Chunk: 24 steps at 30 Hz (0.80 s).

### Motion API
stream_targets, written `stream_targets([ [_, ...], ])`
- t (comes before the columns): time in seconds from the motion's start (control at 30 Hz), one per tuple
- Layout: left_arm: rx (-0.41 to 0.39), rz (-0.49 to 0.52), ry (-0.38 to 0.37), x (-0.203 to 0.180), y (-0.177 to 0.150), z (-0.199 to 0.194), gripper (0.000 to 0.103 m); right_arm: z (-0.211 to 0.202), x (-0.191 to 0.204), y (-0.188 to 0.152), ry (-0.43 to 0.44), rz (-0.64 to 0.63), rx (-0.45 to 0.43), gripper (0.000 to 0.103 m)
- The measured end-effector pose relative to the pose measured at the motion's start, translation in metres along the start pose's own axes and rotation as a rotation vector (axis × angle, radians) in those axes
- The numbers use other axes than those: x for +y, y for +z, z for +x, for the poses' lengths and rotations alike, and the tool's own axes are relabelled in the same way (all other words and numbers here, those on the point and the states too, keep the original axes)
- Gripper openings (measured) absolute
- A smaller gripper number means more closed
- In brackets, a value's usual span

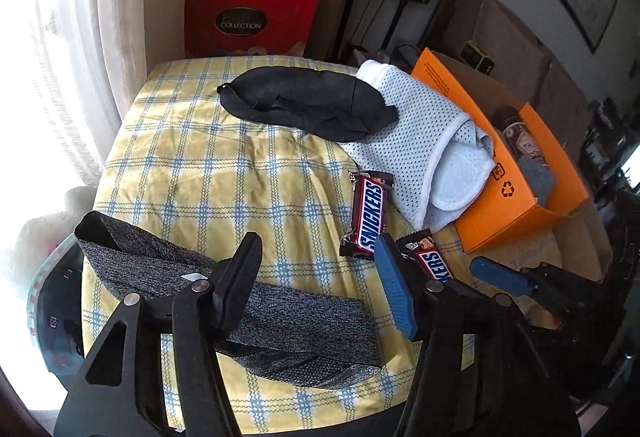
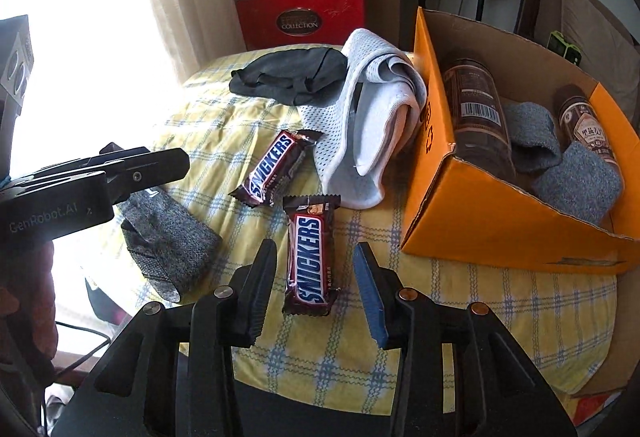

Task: Organize objects
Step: 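Grasp a Snickers bar with the right tool while the left tool grasps another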

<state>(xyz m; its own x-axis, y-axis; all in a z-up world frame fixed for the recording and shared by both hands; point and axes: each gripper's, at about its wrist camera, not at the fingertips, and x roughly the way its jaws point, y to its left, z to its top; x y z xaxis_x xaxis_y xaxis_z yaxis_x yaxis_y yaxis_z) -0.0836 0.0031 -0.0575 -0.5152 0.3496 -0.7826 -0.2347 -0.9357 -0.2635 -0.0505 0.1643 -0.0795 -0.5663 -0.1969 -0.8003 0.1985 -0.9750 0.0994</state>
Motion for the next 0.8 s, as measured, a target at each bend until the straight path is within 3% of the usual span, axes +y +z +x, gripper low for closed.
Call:
stream_targets([
  [0.6,0.108,0.052,-0.079,-0.029,0.021,0.062,0.05,0.023,-0.006,-0.001,0.054,0.017,0.054,0.034],
  [0.63,0.111,0.057,-0.075,-0.03,0.022,0.065,0.049,0.024,-0.006,-0.001,0.055,0.018,0.053,0.033],
  [0.7,0.13,0.057,-0.082,-0.031,0.022,0.071,0.035,0.024,-0.005,-0.001,0.054,0.016,0.051,0.031],
  [0.8,0.141,0.056,-0.077,-0.032,0.022,0.078,0.033,0.025,-0.003,-0.001,0.05,0.002,0.049,0.029],
])
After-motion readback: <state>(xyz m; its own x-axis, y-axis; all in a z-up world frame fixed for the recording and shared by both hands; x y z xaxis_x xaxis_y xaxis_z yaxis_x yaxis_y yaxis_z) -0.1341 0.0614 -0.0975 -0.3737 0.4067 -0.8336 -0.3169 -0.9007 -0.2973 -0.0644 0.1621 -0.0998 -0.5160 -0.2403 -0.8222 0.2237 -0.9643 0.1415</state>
